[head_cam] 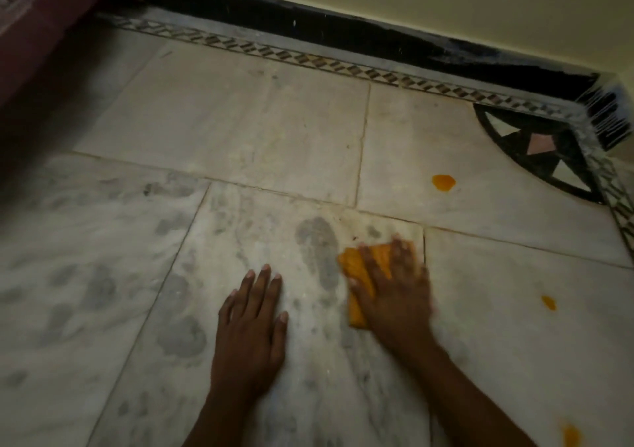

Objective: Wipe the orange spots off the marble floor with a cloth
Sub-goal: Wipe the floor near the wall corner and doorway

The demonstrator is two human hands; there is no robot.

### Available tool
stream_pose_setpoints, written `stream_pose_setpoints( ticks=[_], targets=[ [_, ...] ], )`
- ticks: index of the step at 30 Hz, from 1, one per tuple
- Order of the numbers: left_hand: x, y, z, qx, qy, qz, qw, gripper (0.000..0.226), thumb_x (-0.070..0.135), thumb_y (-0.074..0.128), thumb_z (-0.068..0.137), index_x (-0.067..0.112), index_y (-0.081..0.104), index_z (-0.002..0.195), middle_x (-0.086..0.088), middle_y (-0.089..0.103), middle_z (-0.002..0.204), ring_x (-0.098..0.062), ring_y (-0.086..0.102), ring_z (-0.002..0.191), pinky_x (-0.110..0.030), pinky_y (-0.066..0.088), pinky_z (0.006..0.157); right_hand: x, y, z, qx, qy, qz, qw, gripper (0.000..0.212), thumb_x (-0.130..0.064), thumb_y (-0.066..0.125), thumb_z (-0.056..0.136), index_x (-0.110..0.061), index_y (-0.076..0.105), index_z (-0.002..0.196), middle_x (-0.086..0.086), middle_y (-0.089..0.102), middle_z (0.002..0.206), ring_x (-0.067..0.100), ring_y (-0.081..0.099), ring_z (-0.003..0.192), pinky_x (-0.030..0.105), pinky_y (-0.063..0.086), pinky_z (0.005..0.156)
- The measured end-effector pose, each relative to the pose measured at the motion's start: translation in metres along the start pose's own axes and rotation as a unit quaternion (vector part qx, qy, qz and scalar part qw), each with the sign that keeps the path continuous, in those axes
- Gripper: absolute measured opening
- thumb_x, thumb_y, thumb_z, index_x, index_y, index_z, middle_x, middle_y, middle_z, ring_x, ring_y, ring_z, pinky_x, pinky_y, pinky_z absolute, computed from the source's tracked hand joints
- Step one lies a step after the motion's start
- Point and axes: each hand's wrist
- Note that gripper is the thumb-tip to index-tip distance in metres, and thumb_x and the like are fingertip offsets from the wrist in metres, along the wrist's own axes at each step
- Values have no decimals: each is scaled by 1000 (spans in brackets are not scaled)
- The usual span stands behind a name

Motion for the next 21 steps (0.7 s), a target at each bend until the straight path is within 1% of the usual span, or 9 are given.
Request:
stream_pose_setpoints(
  ticks=[2, 4, 6, 9, 12, 14, 17, 19, 21],
  targets=[
    [1, -3, -2, -6, 3, -1, 1000, 62, 44, 30, 103, 27, 26, 162, 7, 13, 173, -13, 8, 160, -42, 18, 125, 30, -3, 3, 9, 109, -14, 994, 72, -74, 24, 95, -43, 37, 158, 22, 21, 170, 42, 26, 155, 65, 23, 120],
    [-1, -2, 0, -3, 7, -2, 1000, 62, 44, 30, 104, 27, 24, 163, 7, 13, 173, -13, 6, 160, -41, 16, 125, 32, -8, 43, -1, 259, 12, 966, 74, -75, 22, 93, -44, 32, 160, 24, 14, 171, 43, 16, 158, 67, 11, 123],
    [-2, 0, -2, -7, 5, 0, 1000, 62, 43, 30, 104, 27, 23, 163, 7, 12, 173, -13, 5, 160, -39, 14, 126, 4, -7, 89, -31, 321, 60, 945, 75, -76, 23, 94, -44, 25, 162, 22, 5, 173, 43, 3, 159, 66, 0, 124],
    [-2, 1, -2, -7, 5, -5, 1000, 62, 44, 31, 104, 28, 24, 163, 7, 13, 173, -12, 5, 160, -40, 16, 125, -33, -1, 97, -24, 176, 44, 983, 91, -83, 22, 88, -34, 23, 164, 21, 6, 173, 42, 3, 160, 65, 2, 124],
    [0, -4, -3, -15, 8, -2, 1000, 62, 45, 31, 104, 28, 25, 163, 8, 13, 173, -12, 6, 160, -40, 17, 125, -14, -4, 28, -68, 32, 15, 997, 102, -93, 20, 81, -38, 8, 165, 11, -5, 175, 33, -6, 161, 59, 0, 126],
    [-1, -8, -5, -9, 0, -8, 1000, 61, 44, 32, 103, 27, 28, 162, 6, 18, 172, -14, 12, 159, -40, 18, 124, 15, -8, -4, -42, 69, 10, 997, 100, -92, 23, 81, -38, 15, 165, 12, 2, 175, 33, 3, 161, 60, 9, 124],
    [17, -22, 13, 44, 45, -62, 996, 60, 34, 41, 92, 17, 51, 149, -6, 53, 153, -24, 53, 134, -40, 39, 108, 29, -8, 24, 2, 190, 17, 982, 94, -85, 25, 83, -35, 31, 162, 19, 19, 171, 39, 18, 158, 64, 16, 122],
    [30, -24, 58, 73, 122, -75, 987, 58, 30, 45, 88, 10, 59, 141, -11, 62, 141, -25, 60, 119, -39, 45, 100, 13, -6, 74, 0, 235, 56, 970, 93, -82, 21, 83, -37, 28, 163, 19, 16, 172, 40, 12, 159, 64, 9, 124],
    [44, -10, 114, 60, 134, -61, 987, 59, 33, 43, 91, 8, 57, 143, -14, 58, 147, -30, 60, 125, -43, 47, 104, 7, -3, 103, -6, 191, 45, 980, 88, -80, 19, 85, -39, 26, 163, 15, 19, 172, 41, 12, 159, 64, 7, 124]
  ],
)
Point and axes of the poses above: each hand's wrist, its own z-axis towards the middle knuckle, its own y-axis out of the palm, x = y × z
